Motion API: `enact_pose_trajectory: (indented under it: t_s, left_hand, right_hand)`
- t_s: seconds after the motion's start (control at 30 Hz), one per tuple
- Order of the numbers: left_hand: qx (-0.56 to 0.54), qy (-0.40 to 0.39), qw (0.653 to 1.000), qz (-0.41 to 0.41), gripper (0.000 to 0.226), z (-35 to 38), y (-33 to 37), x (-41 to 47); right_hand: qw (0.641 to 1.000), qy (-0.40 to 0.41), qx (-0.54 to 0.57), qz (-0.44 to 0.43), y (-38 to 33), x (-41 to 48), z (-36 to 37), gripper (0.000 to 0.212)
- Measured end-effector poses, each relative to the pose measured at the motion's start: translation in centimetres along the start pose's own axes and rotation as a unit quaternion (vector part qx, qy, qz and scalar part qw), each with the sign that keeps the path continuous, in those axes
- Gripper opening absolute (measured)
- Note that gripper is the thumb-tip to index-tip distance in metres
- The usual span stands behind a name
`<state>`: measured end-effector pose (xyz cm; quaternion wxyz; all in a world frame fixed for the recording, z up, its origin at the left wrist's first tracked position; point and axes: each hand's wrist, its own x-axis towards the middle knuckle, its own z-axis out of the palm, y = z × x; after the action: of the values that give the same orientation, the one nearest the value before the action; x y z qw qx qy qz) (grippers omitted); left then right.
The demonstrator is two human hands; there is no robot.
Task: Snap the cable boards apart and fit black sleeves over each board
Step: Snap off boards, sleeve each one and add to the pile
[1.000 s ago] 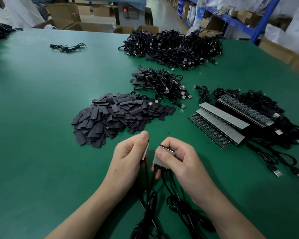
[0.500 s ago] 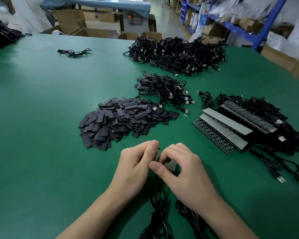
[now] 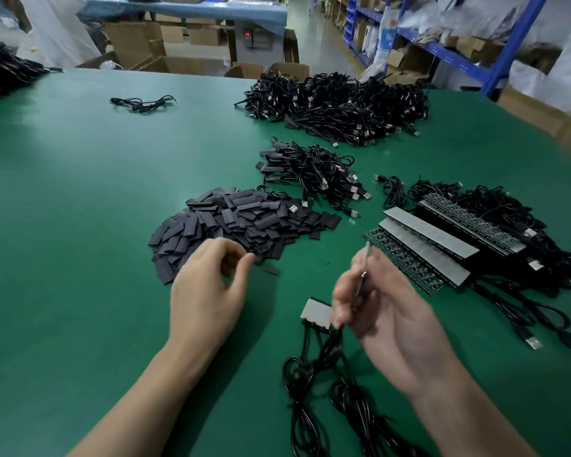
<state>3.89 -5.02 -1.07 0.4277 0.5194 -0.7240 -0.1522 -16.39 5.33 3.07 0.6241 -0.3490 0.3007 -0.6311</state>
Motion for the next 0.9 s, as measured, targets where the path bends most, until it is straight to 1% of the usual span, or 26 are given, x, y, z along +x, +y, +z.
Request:
enact_pose_trajectory:
  t_s: [0.03, 0.1, 0.17, 0.2, 0.23, 0.27, 0.3, 0.33, 0.37, 0.4, 0.43, 0.47, 0.5, 0.57, 0.63, 0.77, 0.9]
  left_hand:
    - [0.010, -0.004, 1.000, -0.010, 0.006, 0.0, -0.4, 0.2]
    - [0.040, -0.019, 0.999, -0.021, 0.019, 0.2, -0.7, 0.3]
    - [0.079, -0.039, 0.996, -0.012, 0.033, 0.4, -0.8, 0.3]
    - [0.097, -0.050, 0.994, -0.005, 0.037, 0.4, -0.7, 0.3]
    - [0.108, -0.058, 0.993, -0.002, 0.041, 0.6, -0.7, 0.3]
    - [0.115, -0.062, 0.991, -0.004, 0.043, 0.6, -0.6, 0.3]
    - [0.119, -0.064, 0.991, -0.006, 0.044, 0.6, -0.5, 0.4]
    - [0.122, -0.066, 0.990, -0.008, 0.045, 0.6, -0.4, 0.4]
    - [0.128, -0.068, 0.989, -0.003, 0.045, 0.6, -0.3, 0.5]
    - [0.140, -0.070, 0.988, 0.007, 0.044, 0.5, -0.2, 0.6]
    - [0.154, -0.070, 0.985, 0.018, 0.042, 0.3, -0.3, 0.9]
    - [0.168, -0.070, 0.983, 0.028, 0.040, 0.1, -0.3, 1.3]
    - [0.182, -0.070, 0.980, 0.035, 0.037, -0.2, -0.5, 1.8]
    - [0.213, -0.080, 0.972, 0.049, 0.034, -0.5, -0.9, 3.2]
    - [0.234, -0.096, 0.965, 0.071, 0.032, -0.6, -1.0, 4.2]
    - [0.228, -0.093, 0.961, 0.127, 0.030, 0.0, -1.4, 5.1]
    - [0.219, -0.057, 0.960, 0.162, 0.021, 0.7, -1.6, 5.1]
  right_hand:
    - [0.999, 0.012, 0.050, 0.006, -0.3, 0.0, -0.3, 0.030]
    - [0.992, 0.011, 0.125, -0.001, -0.7, 0.1, -1.0, 0.028]
    - [0.982, -0.023, 0.188, -0.010, -1.3, 0.3, -1.8, 0.020]
    - [0.980, -0.036, 0.196, -0.011, -1.6, 0.4, -2.2, 0.016]
    - [0.984, -0.038, 0.174, -0.011, -1.9, 0.4, -2.5, 0.013]
    - [0.992, -0.025, 0.122, -0.013, -2.1, 0.4, -2.8, 0.013]
    - [0.999, 0.005, 0.038, -0.017, -2.1, 0.4, -3.0, 0.016]
    - [0.996, 0.042, -0.072, -0.021, -2.0, 0.3, -3.1, 0.019]
    - [0.977, 0.076, -0.199, -0.028, -1.8, 0.3, -3.2, 0.021]
    - [0.937, 0.096, -0.332, -0.044, -1.3, 0.4, -3.2, 0.024]
    - [0.885, 0.096, -0.451, -0.062, -0.7, 0.4, -3.1, 0.026]
    - [0.836, 0.082, -0.538, -0.071, 0.0, 0.5, -3.0, 0.027]
    - [0.801, 0.068, -0.591, -0.065, 0.6, 0.6, -2.8, 0.026]
    - [0.770, 0.057, -0.633, -0.044, 1.4, 0.8, -2.5, 0.025]
    - [0.756, 0.057, -0.651, -0.032, 1.7, 0.9, -2.5, 0.024]
    - [0.766, 0.064, -0.639, -0.029, 1.7, 0.8, -2.6, 0.023]
    - [0.770, 0.065, -0.634, -0.037, 1.8, 0.9, -2.6, 0.024]
